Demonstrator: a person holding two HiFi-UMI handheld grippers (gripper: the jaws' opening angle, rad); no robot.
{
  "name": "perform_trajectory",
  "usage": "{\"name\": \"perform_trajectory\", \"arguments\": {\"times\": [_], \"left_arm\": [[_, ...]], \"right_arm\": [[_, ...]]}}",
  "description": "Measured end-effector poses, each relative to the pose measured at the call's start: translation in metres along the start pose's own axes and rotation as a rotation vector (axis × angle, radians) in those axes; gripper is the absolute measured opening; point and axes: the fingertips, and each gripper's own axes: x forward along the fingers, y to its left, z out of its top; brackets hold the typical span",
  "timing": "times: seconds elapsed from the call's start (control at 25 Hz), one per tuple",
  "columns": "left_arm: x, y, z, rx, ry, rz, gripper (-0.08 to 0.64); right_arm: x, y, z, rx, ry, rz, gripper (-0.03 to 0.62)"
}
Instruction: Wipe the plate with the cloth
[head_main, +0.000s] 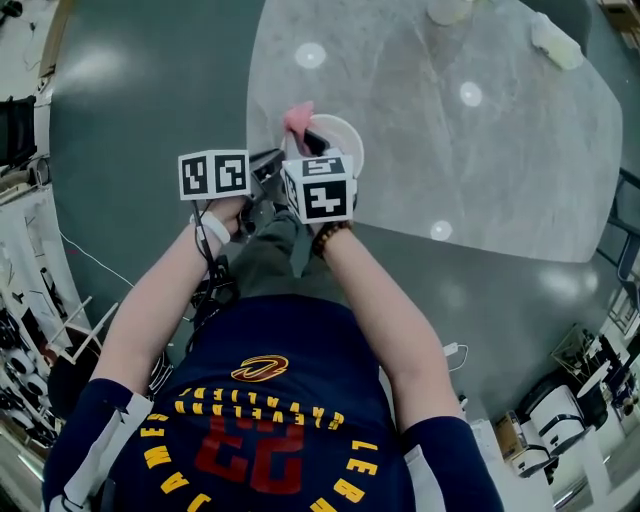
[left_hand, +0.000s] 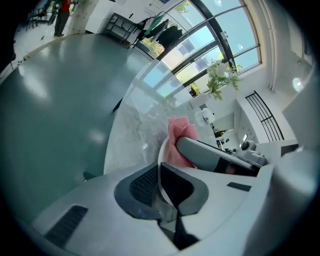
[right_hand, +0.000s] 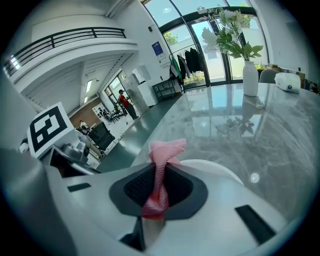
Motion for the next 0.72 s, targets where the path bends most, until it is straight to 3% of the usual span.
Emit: {"name": "perform_trajectory", "arguments": {"times": [0.36, 0.72], "left_arm": [[-0.005, 0.006, 0.003, -0.015, -0.024, 0.011, 0.020], [-0.009, 0.008, 0.005, -0.025, -0.037, 0.022, 0.020]], "right_arm": [[0.006, -0.012, -0.007, 0.025, 0.023, -0.021, 0.040], [-0.032, -0.064, -0.016, 0.106, -0.007, -0.131, 0.040]]}}
